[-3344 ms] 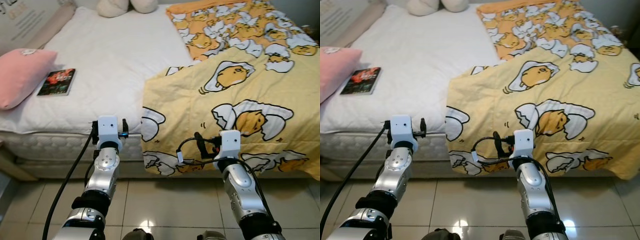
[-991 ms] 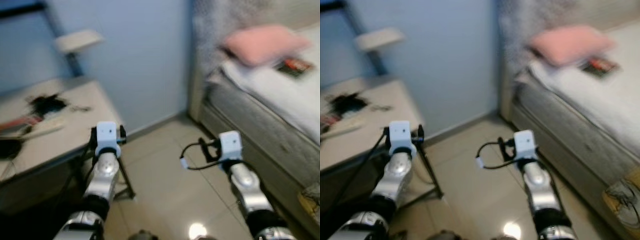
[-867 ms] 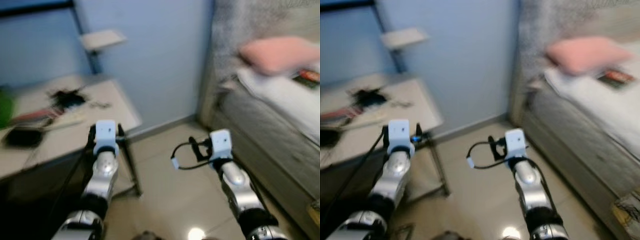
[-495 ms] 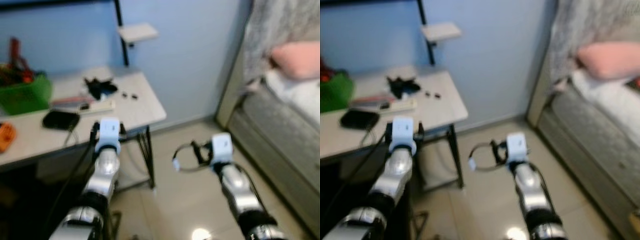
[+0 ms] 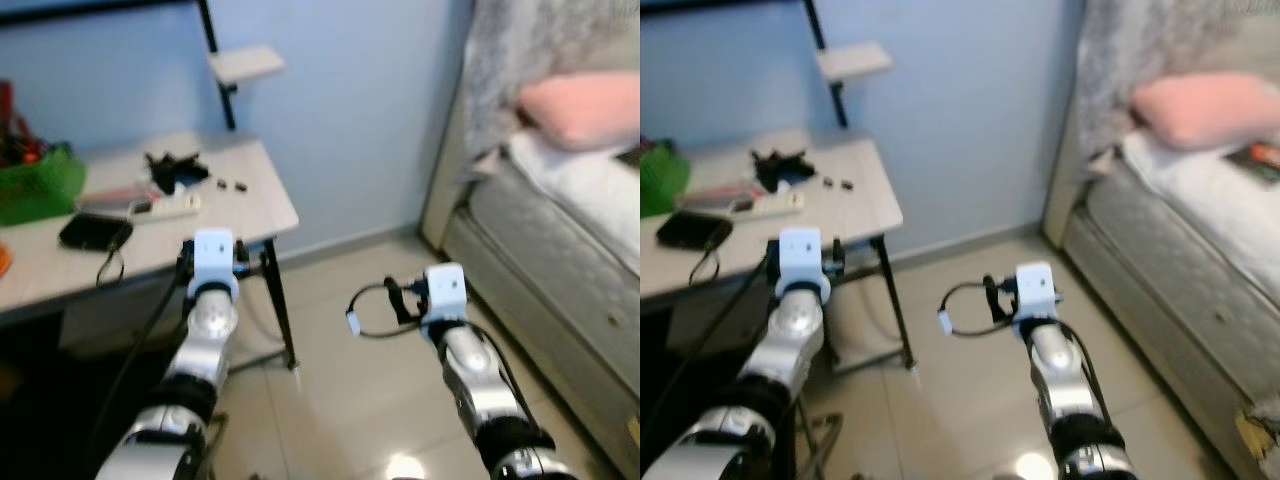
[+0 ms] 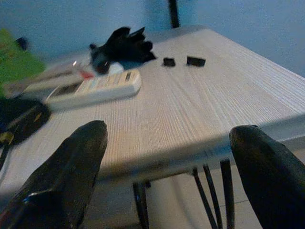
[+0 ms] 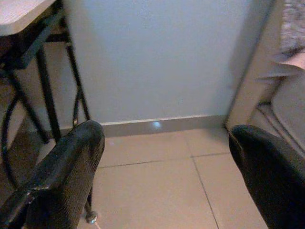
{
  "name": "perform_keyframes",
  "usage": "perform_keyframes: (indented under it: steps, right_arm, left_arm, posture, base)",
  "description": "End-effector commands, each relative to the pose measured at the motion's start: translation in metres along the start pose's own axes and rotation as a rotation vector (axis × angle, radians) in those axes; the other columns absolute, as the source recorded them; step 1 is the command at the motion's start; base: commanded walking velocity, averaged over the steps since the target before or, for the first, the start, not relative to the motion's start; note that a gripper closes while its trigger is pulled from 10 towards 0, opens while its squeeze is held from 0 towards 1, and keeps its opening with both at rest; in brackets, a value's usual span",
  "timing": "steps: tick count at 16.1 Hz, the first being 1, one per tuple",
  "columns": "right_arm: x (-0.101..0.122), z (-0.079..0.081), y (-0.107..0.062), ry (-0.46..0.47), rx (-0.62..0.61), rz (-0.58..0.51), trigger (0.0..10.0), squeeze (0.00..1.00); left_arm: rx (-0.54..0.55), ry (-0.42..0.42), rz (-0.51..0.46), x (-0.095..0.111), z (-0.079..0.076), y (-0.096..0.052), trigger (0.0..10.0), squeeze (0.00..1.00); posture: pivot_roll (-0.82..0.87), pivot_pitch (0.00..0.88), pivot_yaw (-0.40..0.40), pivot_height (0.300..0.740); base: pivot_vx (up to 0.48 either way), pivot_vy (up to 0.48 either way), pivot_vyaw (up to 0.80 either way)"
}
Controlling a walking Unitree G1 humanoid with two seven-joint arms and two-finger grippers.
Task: Clean up the room
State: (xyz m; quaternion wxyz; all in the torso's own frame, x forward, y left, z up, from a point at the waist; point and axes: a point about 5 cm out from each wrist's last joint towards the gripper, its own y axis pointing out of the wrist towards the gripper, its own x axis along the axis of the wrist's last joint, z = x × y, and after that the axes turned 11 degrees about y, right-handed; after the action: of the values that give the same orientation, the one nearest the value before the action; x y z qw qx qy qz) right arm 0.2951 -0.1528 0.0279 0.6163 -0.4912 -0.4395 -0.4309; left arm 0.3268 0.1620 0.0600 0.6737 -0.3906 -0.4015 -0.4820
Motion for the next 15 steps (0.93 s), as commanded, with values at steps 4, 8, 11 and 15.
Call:
perform_keyframes:
  steps: [4, 8, 11, 15]
  right_arm:
    - [-0.004, -0.001, -0.002, 0.008, -0.005, 0.005, 10.0, 0.37]
    - [-0.007, -0.003, -0.002, 0.012, -0.031, 0.024, 10.0, 0.32]
    - [-0.027, -0.006, -0.005, -0.007, -0.066, 0.133, 10.0, 0.28]
    - [-0.114, -0.016, -0.058, -0.208, -0.128, 0.713, 10.0, 0.27]
  left_arm:
    - [-0.024, 0.004, 0.012, -0.001, -0.008, -0.002, 10.0, 0.0]
    - [-0.036, -0.015, 0.009, -0.001, -0.006, -0.001, 10.0, 0.0]
    - [-0.247, -0.062, 0.186, -0.039, -0.02, -0.01, 10.0, 0.0]
    - [-0.468, -0.201, 0.749, -0.131, -0.058, -0.091, 10.0, 0.0]
  posture:
    - [-0.18, 0.018, 0.088, 0.74]
    - [-0.17, 0.023, 0.095, 0.74]
    - [-0.18, 0.022, 0.094, 0.74]
    - [-0.21, 0.02, 0.081, 0.74]
  base:
    - [0.0, -0.442, 0.62]
    - [0.087, -0.407, 0.44]
    - [0.0, 0.0, 0.0]
    - [0.0, 0.0, 0.0]
